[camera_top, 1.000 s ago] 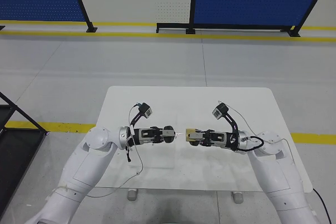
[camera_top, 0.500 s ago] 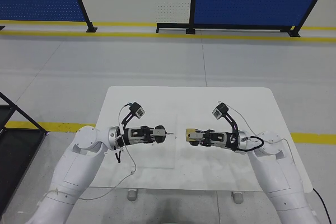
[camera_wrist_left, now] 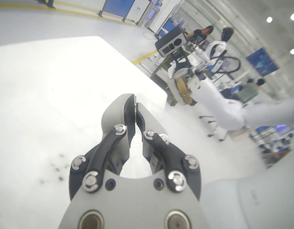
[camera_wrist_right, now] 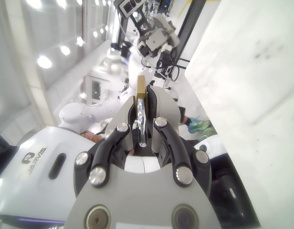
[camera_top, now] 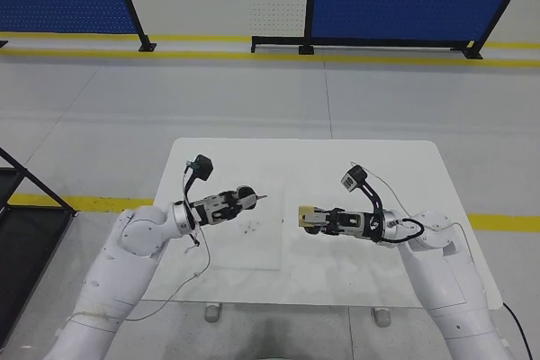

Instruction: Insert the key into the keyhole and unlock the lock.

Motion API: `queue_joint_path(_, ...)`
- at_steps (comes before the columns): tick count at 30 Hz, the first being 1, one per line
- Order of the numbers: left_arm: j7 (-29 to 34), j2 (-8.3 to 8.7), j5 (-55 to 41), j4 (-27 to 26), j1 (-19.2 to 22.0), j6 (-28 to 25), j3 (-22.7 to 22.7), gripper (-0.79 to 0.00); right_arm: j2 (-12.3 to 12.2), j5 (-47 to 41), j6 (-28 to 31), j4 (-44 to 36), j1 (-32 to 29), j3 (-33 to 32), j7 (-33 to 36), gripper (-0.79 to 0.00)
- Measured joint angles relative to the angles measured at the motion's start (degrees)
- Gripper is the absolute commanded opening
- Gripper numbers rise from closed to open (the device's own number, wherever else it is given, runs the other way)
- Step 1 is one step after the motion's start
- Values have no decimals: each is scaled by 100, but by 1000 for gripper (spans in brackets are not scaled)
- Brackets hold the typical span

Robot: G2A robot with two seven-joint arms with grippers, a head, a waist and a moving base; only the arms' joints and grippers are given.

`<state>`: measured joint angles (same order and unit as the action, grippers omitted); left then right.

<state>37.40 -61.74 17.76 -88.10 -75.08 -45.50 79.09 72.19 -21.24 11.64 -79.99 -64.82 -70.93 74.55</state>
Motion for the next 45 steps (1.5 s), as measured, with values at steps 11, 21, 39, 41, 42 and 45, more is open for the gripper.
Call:
queue_joint_path(11, -3719, -83, 5152, -307, -55, -425, -69, -785, 0, 0, 0, 0, 0, 0, 0, -785)
queue_joint_path(21, -5529, -53, 7040, -103, 12, -110, -249, -785, 0, 0, 0, 0, 0, 0, 0, -785)
queue_joint_path(39, -6069, 67, 8763, -462, 4, 243, -435, -785, 0, 0, 0, 0, 0, 0, 0, -785)
queue_joint_path(41, -6339, 104, 9237, -423, 33, 434, -471, -785, 0, 0, 0, 0, 0, 0, 0, -785)
queue_joint_path(42, -6465, 118, 9418, -402, 46, 538, -488, -785, 0, 0, 0, 0, 0, 0, 0, -785)
queue_joint_path(45, -7089, 167, 9951, -301, 103, 878, -558, -785, 0, 0, 0, 0, 0, 0, 0, -785)
